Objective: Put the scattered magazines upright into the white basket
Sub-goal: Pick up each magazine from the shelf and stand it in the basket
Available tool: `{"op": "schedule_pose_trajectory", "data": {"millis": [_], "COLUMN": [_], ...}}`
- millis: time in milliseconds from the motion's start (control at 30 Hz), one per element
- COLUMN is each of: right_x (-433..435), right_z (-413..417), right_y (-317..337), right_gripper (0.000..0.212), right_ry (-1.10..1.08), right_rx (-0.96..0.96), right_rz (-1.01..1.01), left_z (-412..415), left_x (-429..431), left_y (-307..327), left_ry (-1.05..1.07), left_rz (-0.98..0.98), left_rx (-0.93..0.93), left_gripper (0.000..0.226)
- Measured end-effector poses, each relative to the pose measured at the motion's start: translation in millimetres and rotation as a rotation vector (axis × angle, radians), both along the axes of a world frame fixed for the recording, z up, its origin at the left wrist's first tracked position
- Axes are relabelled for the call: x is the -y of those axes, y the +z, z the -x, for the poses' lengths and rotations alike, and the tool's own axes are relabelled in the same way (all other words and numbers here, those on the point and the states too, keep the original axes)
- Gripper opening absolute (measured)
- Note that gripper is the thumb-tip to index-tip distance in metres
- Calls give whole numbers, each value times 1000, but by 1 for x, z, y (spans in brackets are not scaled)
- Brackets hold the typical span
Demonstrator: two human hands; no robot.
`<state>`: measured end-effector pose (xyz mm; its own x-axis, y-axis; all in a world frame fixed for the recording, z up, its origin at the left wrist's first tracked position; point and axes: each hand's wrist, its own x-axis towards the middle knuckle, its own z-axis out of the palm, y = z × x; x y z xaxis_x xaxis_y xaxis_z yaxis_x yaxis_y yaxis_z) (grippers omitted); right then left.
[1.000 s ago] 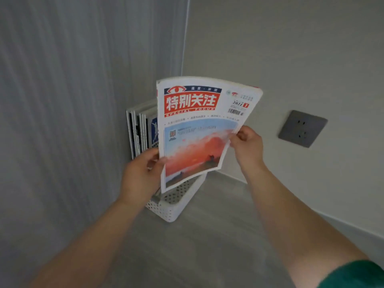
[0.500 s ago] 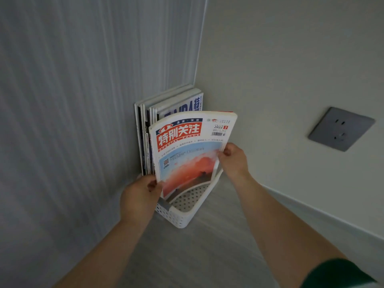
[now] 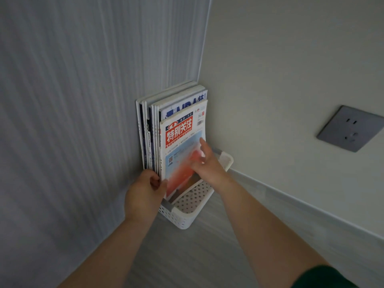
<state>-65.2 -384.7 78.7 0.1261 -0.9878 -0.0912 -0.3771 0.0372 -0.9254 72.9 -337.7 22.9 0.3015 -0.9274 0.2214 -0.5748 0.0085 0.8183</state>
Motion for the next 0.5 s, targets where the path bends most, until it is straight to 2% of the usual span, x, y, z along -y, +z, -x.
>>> {"op": "schedule_pose_trajectory", "data": {"millis": [67,200,300,333,400,500], "right_x": [2,6,0,-5,-15,-36], "right_z": [-9,-20,-17,-14,-7,17], "right_y": [-3,-1,0,1,2,-1], "right_gripper": [68,71,71,70,63,42], "right_ry": [47,71,96,98,66,-30], "right_rx": [29,2,-40,-77,-146,-184], "right_rz": [-42,-51,-15,-1,44,119], "left_z": [-1,-2,-2,-3,-2,12], "left_x": [3,5,1,-1,-10,-35], "left_y": [-1,-6,-3,-2,-1,2], "left_ry": [2,-17,-40,-41,-46,-92], "left_rz": [6,4,2,5,36,127], "left_rx": [-10,-18,-17,-7,28,25], "left_gripper": [40,36,17,11,15,19]}}
